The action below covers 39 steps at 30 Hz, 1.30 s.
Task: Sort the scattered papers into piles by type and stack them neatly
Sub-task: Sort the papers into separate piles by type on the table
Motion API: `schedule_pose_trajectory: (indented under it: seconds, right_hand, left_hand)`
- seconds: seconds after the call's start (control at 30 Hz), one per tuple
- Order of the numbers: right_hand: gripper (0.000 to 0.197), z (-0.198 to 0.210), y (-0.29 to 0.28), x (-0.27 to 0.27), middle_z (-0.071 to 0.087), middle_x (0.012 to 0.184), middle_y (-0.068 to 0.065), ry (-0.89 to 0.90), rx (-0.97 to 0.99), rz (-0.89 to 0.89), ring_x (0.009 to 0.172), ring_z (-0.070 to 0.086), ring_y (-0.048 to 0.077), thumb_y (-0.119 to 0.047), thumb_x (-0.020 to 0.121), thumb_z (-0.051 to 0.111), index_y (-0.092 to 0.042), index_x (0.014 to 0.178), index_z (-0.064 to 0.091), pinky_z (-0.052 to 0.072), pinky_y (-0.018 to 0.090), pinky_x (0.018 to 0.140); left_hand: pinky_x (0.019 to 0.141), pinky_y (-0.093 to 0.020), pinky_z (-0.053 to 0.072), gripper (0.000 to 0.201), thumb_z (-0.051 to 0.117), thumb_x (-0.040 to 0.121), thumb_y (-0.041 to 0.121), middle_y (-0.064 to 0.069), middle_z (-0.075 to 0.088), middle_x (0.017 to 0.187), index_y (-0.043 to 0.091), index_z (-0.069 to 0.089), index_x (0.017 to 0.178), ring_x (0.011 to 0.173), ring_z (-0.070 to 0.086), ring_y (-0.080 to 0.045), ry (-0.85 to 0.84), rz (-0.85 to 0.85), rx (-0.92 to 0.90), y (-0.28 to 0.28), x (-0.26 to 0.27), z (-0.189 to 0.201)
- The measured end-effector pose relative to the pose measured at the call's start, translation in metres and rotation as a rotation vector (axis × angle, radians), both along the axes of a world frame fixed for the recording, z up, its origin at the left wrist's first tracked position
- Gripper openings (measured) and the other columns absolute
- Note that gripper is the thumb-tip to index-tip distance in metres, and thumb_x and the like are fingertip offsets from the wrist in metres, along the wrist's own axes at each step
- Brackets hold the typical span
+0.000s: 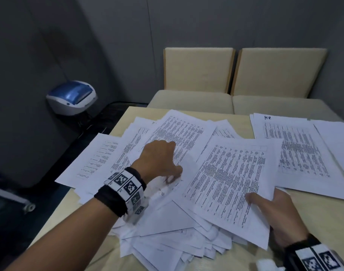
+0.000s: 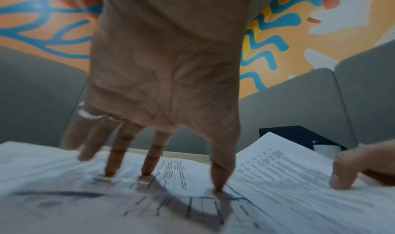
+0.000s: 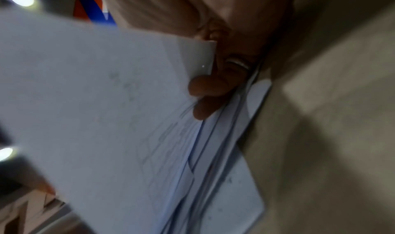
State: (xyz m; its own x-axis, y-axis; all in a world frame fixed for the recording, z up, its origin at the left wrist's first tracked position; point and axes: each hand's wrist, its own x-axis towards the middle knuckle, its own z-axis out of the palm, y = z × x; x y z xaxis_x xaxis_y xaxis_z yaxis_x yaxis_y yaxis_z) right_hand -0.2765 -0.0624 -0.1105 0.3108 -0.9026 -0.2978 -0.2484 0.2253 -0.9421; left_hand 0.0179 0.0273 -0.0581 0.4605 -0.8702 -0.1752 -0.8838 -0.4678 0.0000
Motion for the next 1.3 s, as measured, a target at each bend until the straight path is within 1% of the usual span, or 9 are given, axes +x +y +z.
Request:
schedule_pose_trajectory:
  seconds: [0.1,0.17,0.37,0.5,0.63,0.73,0.9,1.1,1.3]
  right_hand:
    - [0.008,0.0,0.0,0.001,0.08,0.084,0.005,0.06,-0.096,0.026,0.084,0.076,0.032,0.001,0.085,0.077,-0.006,0.089,0.076,0.06,0.047,0.083]
    - [0.011,0.0,0.004,0.005,0.08,0.087,0.007,0.083,-0.134,0.065,0.087,0.076,0.034,-0.007,0.083,0.082,-0.007,0.092,0.076,0.06,0.051,0.088]
    - [0.025,0.012,0.017,0.016,0.081,0.105,-0.002,-0.089,-0.005,0.153,0.1,0.077,0.021,-0.003,0.091,0.074,-0.014,0.114,0.074,0.054,0.047,0.101]
    - [0.03,0.02,0.016,0.017,0.081,0.109,0.003,-0.211,0.126,0.101,0.099,0.077,0.023,0.001,0.093,0.069,-0.011,0.12,0.072,0.056,0.045,0.094]
    - [0.024,0.019,0.012,0.014,0.081,0.103,0.004,-0.254,0.183,0.059,0.088,0.079,0.022,0.0,0.095,0.065,-0.012,0.115,0.074,0.057,0.036,0.071]
    - [0.025,0.014,0.01,0.013,0.081,0.109,0.004,-0.251,0.187,0.043,0.093,0.079,0.023,-0.002,0.095,0.067,-0.012,0.117,0.074,0.059,0.04,0.083]
    - [0.032,0.016,0.013,0.016,0.079,0.116,0.001,-0.251,0.197,0.092,0.107,0.076,0.026,-0.006,0.097,0.066,-0.018,0.126,0.071,0.053,0.05,0.099]
    - [0.039,0.008,0.007,0.015,0.077,0.121,0.001,-0.249,0.146,0.054,0.113,0.073,0.03,-0.008,0.092,0.073,-0.02,0.129,0.07,0.047,0.056,0.11]
    - [0.03,0.007,0.006,0.016,0.078,0.11,0.018,-0.279,0.25,-0.02,0.101,0.075,0.041,-0.003,0.091,0.072,-0.003,0.121,0.071,0.055,0.056,0.099]
  left_hand:
    - [0.113,-0.064,0.037,0.137,0.063,0.05,0.101,-0.019,0.016,0.167,0.022,0.024,0.156,0.152,0.018,-0.051,0.256,0.102,0.204,0.003,0.006,-0.011]
    - [0.119,-0.07,0.024,0.152,0.064,0.044,0.102,-0.018,-0.009,0.172,0.024,0.007,0.161,0.155,-0.005,-0.054,0.295,0.104,0.239,0.003,0.003,-0.015]
    - [0.085,-0.042,0.053,0.115,0.071,0.063,0.088,-0.01,0.058,0.121,0.01,0.035,0.139,0.111,0.06,-0.034,0.174,0.02,0.147,-0.001,-0.011,-0.01]
    - [0.069,-0.032,0.043,0.065,0.073,0.081,0.06,0.005,0.048,0.084,0.013,0.05,0.12,0.083,0.054,-0.021,0.108,-0.014,0.014,-0.001,-0.013,0.0]
    - [0.076,-0.032,0.049,0.058,0.076,0.082,0.058,0.005,0.063,0.108,0.018,0.063,0.121,0.093,0.061,-0.017,0.239,-0.042,0.025,0.003,-0.001,0.009]
    - [0.092,-0.033,0.051,0.061,0.075,0.08,0.069,0.006,0.067,0.121,0.025,0.07,0.121,0.111,0.062,-0.015,0.298,-0.049,-0.004,0.001,0.008,0.014]
    - [0.113,-0.059,0.04,0.125,0.071,0.067,0.086,-0.02,0.024,0.162,0.017,0.022,0.159,0.146,0.032,-0.045,0.213,0.22,0.123,-0.015,0.031,0.003]
    - [0.116,-0.053,0.039,0.133,0.083,0.065,0.074,-0.008,0.032,0.163,0.019,0.014,0.164,0.147,0.034,-0.034,0.348,0.081,0.105,-0.014,0.019,-0.001]
    - [0.102,-0.031,0.051,0.087,0.086,0.082,0.045,0.017,0.052,0.148,0.033,0.041,0.155,0.12,0.058,-0.012,0.705,-0.105,0.053,0.013,-0.001,0.002]
